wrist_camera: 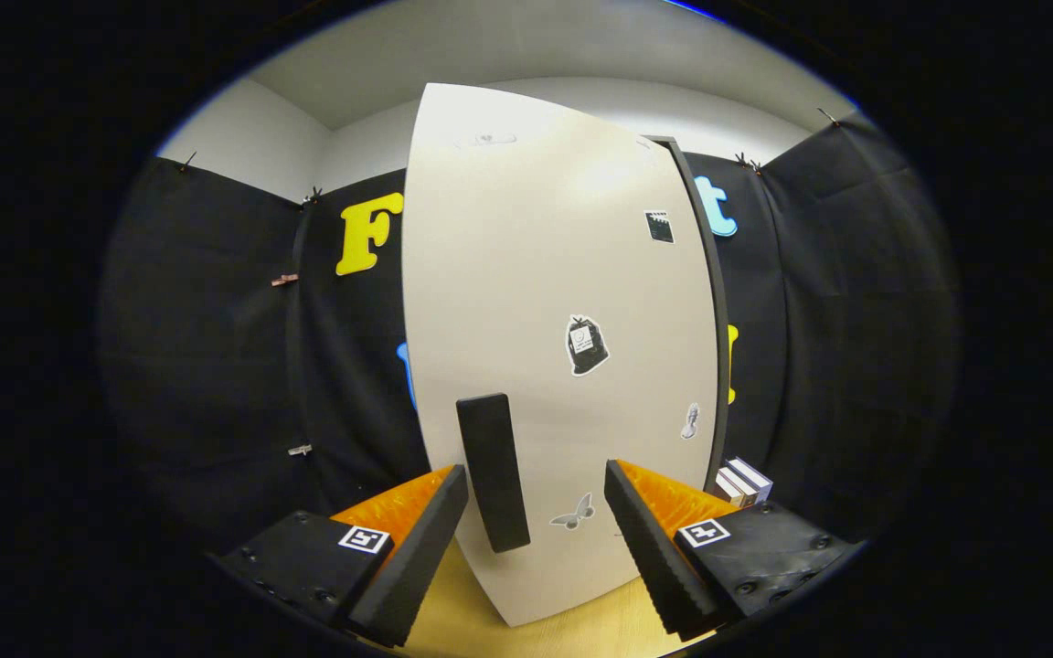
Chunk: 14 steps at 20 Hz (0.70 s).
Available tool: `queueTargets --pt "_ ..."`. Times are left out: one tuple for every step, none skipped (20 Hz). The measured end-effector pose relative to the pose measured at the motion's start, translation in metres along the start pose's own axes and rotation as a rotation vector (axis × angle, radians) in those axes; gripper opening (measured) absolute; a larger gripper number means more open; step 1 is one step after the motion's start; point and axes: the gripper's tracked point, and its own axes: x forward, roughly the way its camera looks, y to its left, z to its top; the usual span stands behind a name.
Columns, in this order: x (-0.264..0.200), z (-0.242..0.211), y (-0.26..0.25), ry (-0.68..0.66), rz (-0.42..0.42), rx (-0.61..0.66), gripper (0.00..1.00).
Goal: Open the shoe cabinet door, grab the shoes and put them into the shoe cabinet, then close the shoe cabinet door.
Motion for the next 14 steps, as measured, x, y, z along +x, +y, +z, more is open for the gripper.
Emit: queueTargets --pt "0.0 0.001 0.004 -0.006 0.004 -0.002 0.99" --pt "0.0 0.002 0.008 -0.012 0.006 -0.004 0.99" --pt "-0.001 0.002 0.01 -0.016 0.006 -0.007 0.99" --pt "-0.003 0.003 0.013 -0.02 0.005 -0.008 0.99" --pt "-0.003 0.004 0.015 -0.024 0.004 -0.009 0.98" --pt "-0.005 0.005 0.018 -0.027 0.004 -0.011 0.99" --pt "-0.006 0.006 0.02 -0.03 0.003 -0.016 0.98" --pt "-0.008 0.007 0.02 -0.033 -0.001 -0.024 0.98" --pt "-0.011 0.008 0.022 -0.037 -0.004 -0.031 0.98" --pt "-0.013 0.009 0.023 -0.042 -0.008 -0.036 0.98" --pt "-0.016 0.009 0.025 -0.047 -0.012 -0.041 0.98" --pt "-0.017 0.01 0.026 -0.05 -0.015 -0.045 0.98" --pt "-0.02 0.011 0.027 -0.053 -0.019 -0.049 0.98" --pt "-0.022 0.011 0.028 -0.055 -0.021 -0.051 0.98"
